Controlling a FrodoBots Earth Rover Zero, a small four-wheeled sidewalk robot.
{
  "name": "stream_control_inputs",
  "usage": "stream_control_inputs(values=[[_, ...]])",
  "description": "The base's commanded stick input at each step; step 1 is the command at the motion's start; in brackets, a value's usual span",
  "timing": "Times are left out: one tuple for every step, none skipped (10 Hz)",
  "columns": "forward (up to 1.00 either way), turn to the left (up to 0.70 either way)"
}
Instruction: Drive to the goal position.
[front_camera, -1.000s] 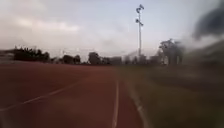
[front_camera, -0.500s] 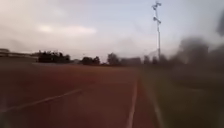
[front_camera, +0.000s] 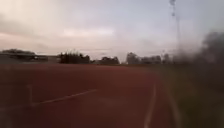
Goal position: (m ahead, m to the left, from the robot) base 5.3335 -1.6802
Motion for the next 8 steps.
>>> stream_control_inputs(values=[[0.70,0.00],[0.70,0.00],[0.70,0.00],[0.70,0.00],[0.70,-0.02],[0.70,-0.19],[0.70,-0.29],[0.70,-0.35]])
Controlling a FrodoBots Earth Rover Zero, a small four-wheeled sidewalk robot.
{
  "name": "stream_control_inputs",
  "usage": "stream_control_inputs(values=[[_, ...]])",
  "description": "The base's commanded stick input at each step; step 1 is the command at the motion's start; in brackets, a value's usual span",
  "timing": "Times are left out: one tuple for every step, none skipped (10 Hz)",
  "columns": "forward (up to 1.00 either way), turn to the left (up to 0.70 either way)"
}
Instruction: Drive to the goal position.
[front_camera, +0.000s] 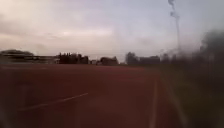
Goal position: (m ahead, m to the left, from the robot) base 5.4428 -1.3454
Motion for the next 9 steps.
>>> stream_control_inputs(values=[[0.70,-0.35],[0.70,-0.35],[0.70,-0.35],[0.70,-0.35],[0.70,-0.35],[0.70,-0.30],[0.70,-0.09],[0.70,0.00],[0.70,0.00]])
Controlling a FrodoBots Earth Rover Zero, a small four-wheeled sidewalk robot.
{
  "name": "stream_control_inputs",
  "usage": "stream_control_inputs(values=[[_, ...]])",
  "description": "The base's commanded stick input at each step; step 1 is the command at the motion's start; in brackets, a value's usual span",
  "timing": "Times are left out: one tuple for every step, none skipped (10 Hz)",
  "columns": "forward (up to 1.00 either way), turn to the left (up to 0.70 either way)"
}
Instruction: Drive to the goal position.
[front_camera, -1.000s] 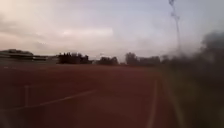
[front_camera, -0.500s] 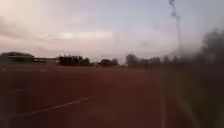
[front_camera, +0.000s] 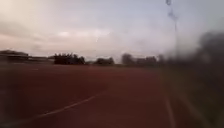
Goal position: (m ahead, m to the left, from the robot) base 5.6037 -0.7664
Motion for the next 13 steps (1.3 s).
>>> stream_control_inputs(values=[[0.70,0.00],[0.70,0.00],[0.70,0.00],[0.70,0.00],[0.70,-0.02],[0.70,-0.08],[0.70,-0.35],[0.70,-0.35],[0.70,-0.35],[0.70,-0.27],[0.70,-0.10],[0.70,-0.04],[0.70,0.00]])
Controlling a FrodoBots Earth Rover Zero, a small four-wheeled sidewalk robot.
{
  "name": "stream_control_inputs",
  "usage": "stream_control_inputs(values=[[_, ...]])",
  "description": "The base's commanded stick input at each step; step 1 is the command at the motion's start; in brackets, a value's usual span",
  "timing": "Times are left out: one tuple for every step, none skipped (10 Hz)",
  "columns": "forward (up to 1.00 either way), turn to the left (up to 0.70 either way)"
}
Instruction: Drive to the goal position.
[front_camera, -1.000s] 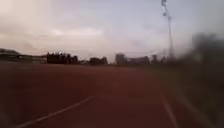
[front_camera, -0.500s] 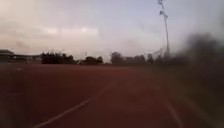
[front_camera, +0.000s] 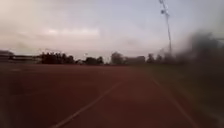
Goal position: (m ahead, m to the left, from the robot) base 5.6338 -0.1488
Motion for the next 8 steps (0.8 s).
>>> stream_control_inputs(values=[[0.70,0.00],[0.70,0.00],[0.70,0.00],[0.70,0.00],[0.70,0.00],[0.70,0.00],[0.70,-0.01],[0.70,-0.15]])
